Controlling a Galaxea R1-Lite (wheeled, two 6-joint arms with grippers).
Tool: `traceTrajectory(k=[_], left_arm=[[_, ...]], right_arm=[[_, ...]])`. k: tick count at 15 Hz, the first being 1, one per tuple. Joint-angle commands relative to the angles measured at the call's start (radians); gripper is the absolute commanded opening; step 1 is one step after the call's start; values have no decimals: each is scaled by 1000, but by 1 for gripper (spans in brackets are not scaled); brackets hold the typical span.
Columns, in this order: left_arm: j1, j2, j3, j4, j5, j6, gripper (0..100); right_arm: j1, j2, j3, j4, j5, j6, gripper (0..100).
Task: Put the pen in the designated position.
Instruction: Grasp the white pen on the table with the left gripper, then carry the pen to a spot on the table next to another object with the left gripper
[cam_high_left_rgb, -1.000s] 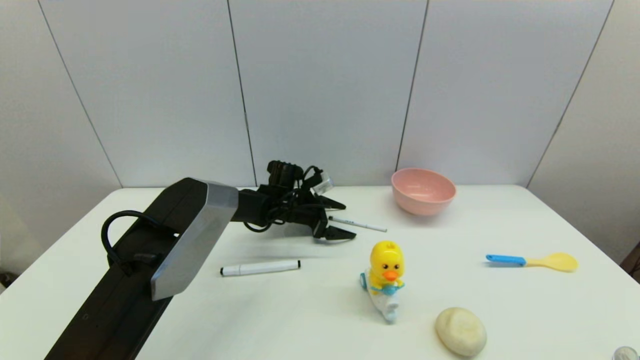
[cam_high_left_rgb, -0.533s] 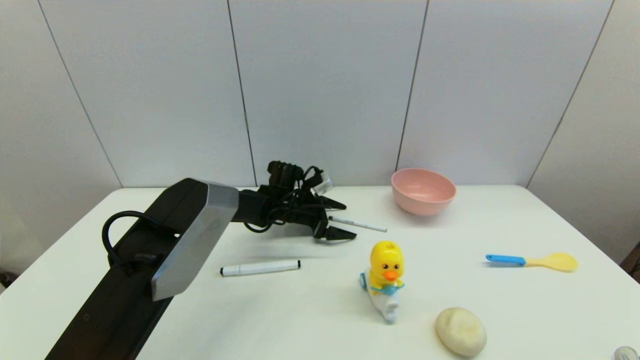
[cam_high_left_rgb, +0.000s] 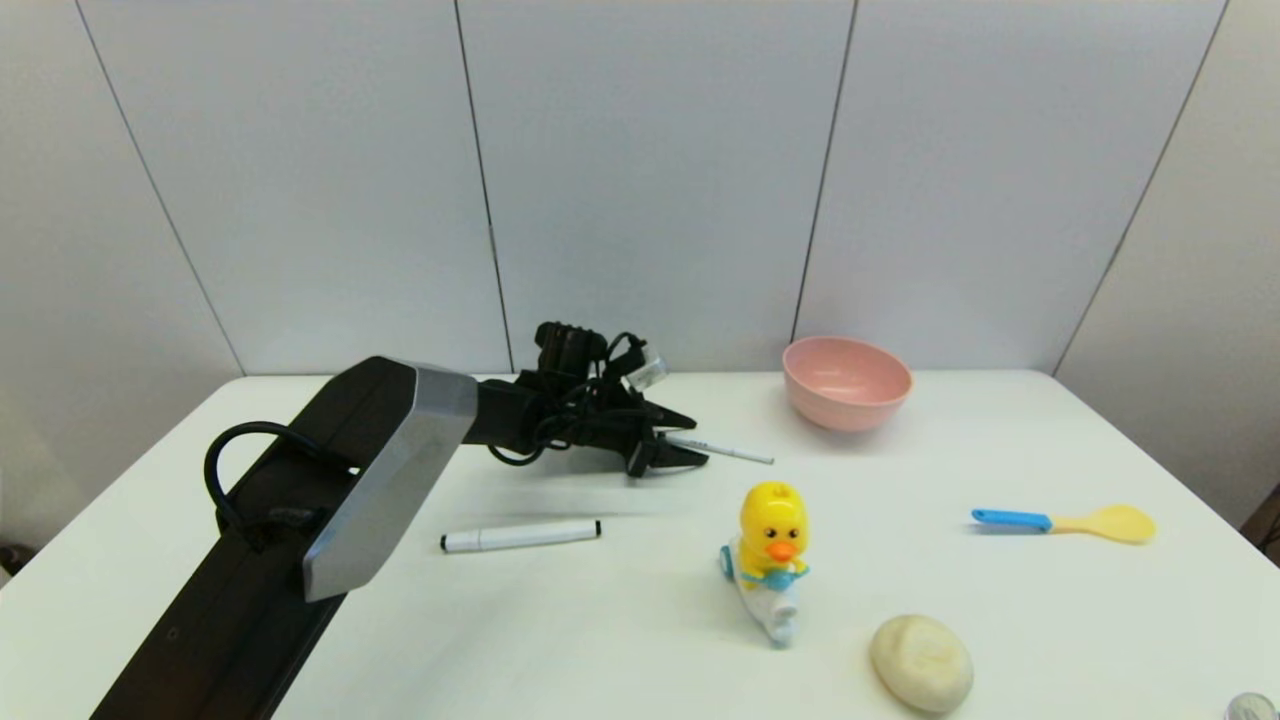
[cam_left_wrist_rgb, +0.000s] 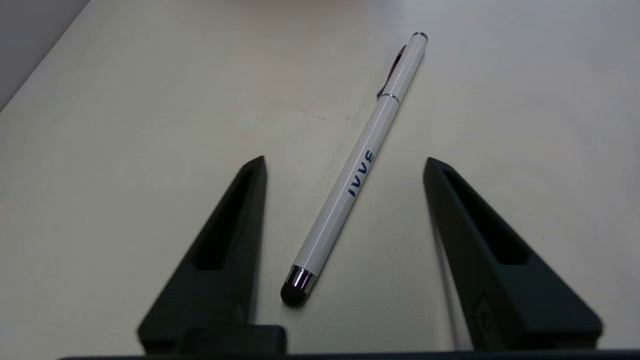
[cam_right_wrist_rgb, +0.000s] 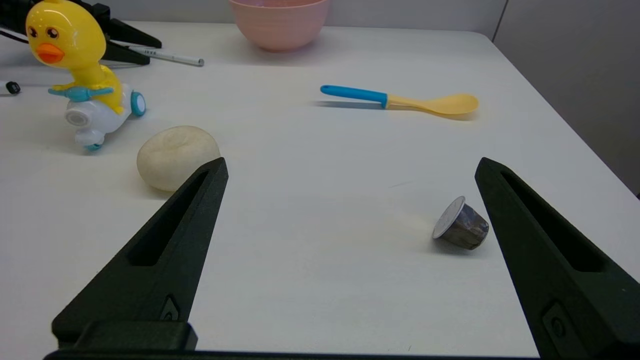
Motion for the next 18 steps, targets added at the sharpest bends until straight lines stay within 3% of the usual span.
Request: traceTrajectory(k=[1, 15, 18], left_arm=[[0, -1, 0, -1, -6, 3, 0], [14, -85, 14, 6, 20, 1, 0], [41, -154, 75, 60, 20, 30, 0]], right_arm=[[0, 1, 0, 0, 1, -1, 100], [0, 1, 2, 0, 1, -1, 100], [0, 1, 0, 0, 1, -1, 100]])
